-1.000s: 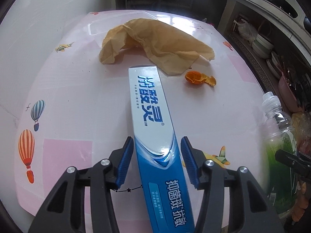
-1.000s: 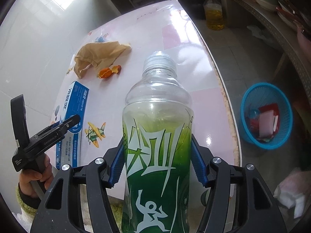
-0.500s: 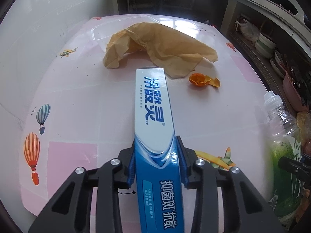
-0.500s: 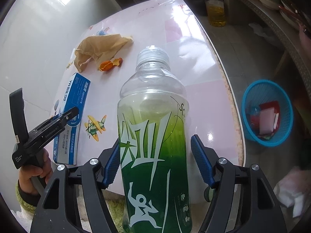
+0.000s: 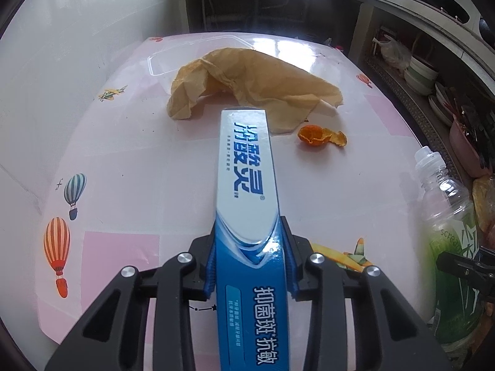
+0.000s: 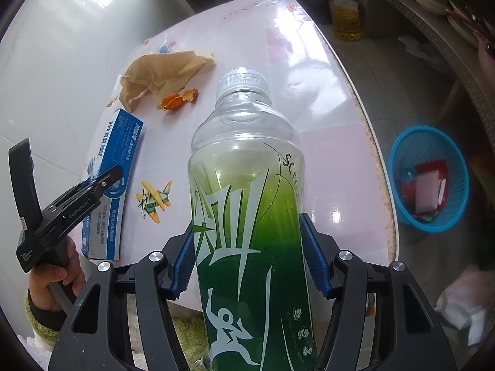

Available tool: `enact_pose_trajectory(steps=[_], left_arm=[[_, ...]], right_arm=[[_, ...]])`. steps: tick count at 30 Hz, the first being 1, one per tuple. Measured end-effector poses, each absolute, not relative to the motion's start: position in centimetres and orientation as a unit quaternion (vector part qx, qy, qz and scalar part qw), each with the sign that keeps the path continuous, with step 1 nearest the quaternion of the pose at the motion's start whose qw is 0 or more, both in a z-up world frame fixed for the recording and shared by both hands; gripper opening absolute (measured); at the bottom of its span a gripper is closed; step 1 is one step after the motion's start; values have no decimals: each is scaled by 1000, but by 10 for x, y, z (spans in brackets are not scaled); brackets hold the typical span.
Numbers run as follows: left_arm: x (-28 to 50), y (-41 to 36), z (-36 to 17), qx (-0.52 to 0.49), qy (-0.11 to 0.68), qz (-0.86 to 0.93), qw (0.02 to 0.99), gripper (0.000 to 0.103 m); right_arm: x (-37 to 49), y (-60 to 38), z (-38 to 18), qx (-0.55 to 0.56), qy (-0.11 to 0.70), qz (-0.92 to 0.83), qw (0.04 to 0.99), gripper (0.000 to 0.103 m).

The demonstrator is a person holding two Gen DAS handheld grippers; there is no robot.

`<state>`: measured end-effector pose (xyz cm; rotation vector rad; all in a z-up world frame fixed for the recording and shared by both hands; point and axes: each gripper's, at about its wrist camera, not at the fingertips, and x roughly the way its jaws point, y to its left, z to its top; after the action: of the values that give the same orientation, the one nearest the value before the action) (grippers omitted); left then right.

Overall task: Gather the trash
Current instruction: 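Hold the toothpaste box in the left tool and the bottle in the right tool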

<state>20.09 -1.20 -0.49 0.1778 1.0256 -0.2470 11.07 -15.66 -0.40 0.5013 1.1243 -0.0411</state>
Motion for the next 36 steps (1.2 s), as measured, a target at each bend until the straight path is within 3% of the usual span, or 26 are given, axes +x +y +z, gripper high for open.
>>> enact_pose_trajectory(steps=[36], left_arm=[[188, -18, 23, 81, 451, -150, 876, 33]], right_arm=[[99, -166, 11, 236, 510, -23, 827, 58]])
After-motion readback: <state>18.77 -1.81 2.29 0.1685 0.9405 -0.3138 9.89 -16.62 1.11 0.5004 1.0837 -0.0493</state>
